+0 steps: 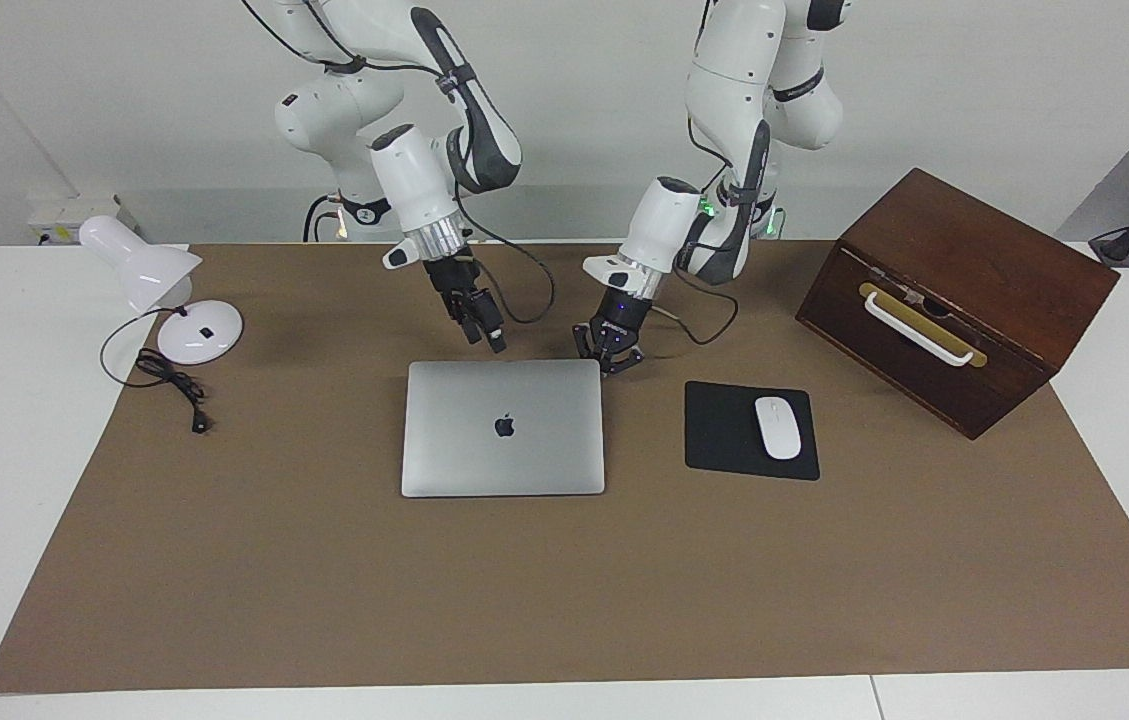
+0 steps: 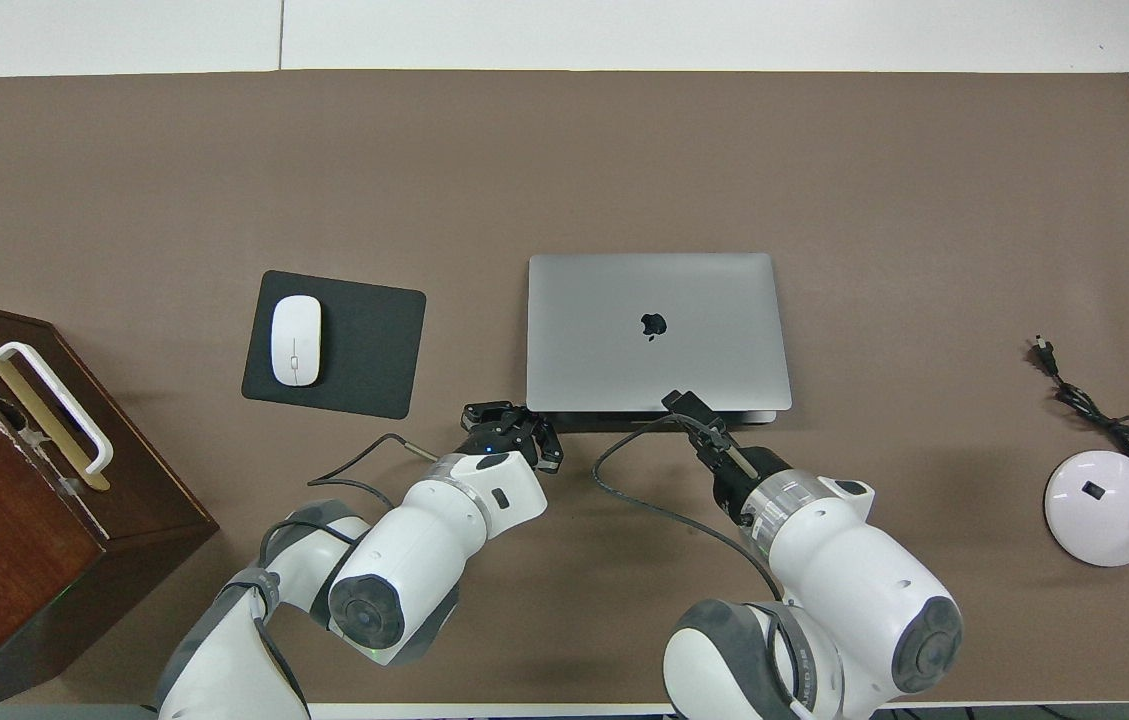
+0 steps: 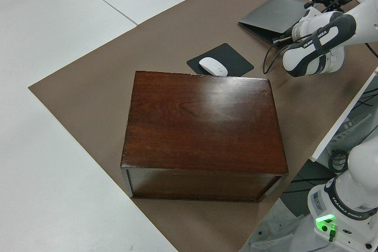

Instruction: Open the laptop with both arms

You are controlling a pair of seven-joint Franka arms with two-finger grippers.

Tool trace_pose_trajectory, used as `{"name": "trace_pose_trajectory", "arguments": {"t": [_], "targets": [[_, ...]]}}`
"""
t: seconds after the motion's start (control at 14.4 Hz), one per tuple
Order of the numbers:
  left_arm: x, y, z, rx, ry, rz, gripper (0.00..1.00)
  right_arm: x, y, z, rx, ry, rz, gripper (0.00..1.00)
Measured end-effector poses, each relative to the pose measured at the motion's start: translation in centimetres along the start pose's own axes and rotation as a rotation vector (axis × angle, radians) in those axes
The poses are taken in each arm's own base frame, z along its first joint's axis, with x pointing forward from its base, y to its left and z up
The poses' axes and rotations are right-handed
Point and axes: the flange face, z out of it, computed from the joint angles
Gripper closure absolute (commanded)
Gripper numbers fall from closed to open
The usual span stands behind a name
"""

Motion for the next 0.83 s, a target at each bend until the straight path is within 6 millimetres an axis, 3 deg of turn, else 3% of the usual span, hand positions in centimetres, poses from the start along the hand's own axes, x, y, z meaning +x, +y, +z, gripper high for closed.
{"name": "trace_pose_trajectory", "arguments": {"t": [0.83], "targets": [[0.0, 0.0, 0.0, 0.000, 0.001, 0.000, 1.00, 1.5, -1.4, 1.1, -0.003, 0.007, 0.001, 0.00]]}}
